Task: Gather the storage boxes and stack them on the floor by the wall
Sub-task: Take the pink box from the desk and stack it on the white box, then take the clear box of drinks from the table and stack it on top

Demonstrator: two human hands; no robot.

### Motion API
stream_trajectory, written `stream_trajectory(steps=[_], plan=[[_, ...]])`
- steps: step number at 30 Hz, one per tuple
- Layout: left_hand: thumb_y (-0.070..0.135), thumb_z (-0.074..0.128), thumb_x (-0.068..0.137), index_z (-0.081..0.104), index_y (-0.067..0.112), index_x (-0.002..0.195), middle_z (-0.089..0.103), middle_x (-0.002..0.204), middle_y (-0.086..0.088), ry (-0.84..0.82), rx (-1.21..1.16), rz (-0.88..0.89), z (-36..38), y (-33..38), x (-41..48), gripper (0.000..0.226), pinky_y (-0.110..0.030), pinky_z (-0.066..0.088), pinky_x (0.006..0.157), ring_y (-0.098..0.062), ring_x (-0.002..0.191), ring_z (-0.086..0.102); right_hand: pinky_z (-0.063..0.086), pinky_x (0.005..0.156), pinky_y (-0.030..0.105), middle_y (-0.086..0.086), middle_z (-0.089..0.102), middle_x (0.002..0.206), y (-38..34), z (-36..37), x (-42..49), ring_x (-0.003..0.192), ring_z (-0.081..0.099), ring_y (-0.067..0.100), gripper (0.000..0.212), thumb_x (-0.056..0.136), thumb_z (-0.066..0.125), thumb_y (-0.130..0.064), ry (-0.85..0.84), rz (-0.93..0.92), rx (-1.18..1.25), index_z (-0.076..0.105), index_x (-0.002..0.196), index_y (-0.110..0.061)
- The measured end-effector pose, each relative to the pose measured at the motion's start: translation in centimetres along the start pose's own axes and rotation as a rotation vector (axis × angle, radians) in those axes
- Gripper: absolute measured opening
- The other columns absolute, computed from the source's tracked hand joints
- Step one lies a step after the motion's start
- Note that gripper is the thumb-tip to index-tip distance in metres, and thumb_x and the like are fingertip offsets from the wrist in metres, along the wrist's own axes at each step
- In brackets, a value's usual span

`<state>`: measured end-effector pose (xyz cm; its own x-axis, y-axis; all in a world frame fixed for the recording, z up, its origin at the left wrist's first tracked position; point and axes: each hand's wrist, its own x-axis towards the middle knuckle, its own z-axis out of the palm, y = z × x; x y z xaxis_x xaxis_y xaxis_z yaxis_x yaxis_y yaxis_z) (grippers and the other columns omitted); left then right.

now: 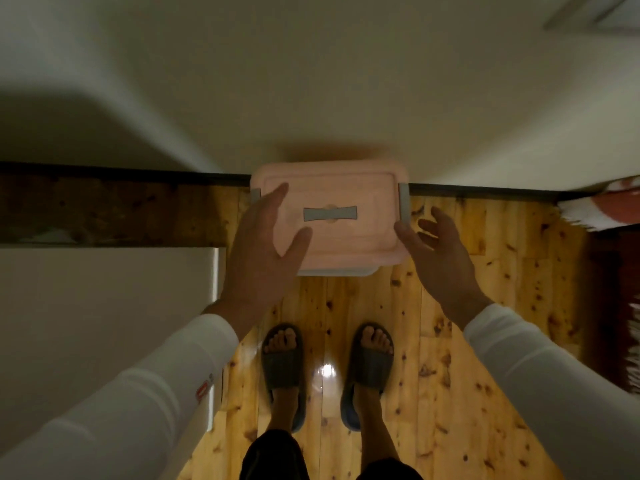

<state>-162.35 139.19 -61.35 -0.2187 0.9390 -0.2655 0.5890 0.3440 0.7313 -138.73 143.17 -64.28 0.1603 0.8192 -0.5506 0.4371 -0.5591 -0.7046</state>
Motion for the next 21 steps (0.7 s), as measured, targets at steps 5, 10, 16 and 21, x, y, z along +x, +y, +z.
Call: stream_trajectory(steps=[5, 10, 16, 21], plan=[[0.041, 0.058, 0.093, 0.033, 0.033, 0.149, 0.038, 0.149, 0.006, -0.039, -0.049, 0.000, -1.0, 3.3, -2.4, 0.062, -0.020, 0.032, 0.100, -0.003, 0.128, 0.034, 0.050, 0.084, 0.032, -0.005, 0.047, 0.140, -2.9, -1.4, -4.0, 0.119, 0.049, 0.012, 0.076, 0.086, 0.058, -0.055, -0.003, -0.044, 0.023, 0.027, 0.149, -0.025], [0.041, 0.060, 0.092, 0.035, 0.032, 0.148, 0.039, 0.147, 0.009, -0.060, -0.089, 0.010, -3.9, 8.9, -4.8, 0.062, -0.028, 0.037, 0.099, -0.004, 0.126, 0.037, 0.043, 0.071, 0.017, -0.012, 0.047, 0.130, -7.4, -3.6, -8.5, 0.116, 0.049, 0.008, 0.067, 0.086, 0.057, -0.055, -0.007, -0.106, 0.038, 0.033, 0.144, -0.030], [0.041, 0.060, 0.092, 0.034, 0.040, 0.144, 0.036, 0.135, 0.022, -0.181, -0.059, 0.145, -9.3, 16.1, -8.7, 0.059, -0.025, 0.032, 0.104, 0.005, 0.123, 0.031, 0.041, 0.081, 0.016, -0.010, 0.050, 0.135, -13.5, -7.2, -14.6, 0.120, 0.047, 0.007, 0.066, 0.085, 0.056, -0.056, 0.001, -0.154, 0.091, 0.035, 0.143, -0.031], [0.045, 0.060, 0.091, 0.031, 0.051, 0.134, 0.039, 0.132, 0.022, -0.206, -0.092, 0.180, -13.6, 20.8, -11.0, 0.052, -0.025, 0.038, 0.100, 0.001, 0.121, 0.038, 0.039, 0.065, 0.008, -0.014, 0.050, 0.131, -17.5, -10.2, -19.6, 0.116, 0.048, 0.005, 0.067, 0.086, 0.055, -0.059, 0.023, -0.158, 0.110, 0.034, 0.144, -0.033]])
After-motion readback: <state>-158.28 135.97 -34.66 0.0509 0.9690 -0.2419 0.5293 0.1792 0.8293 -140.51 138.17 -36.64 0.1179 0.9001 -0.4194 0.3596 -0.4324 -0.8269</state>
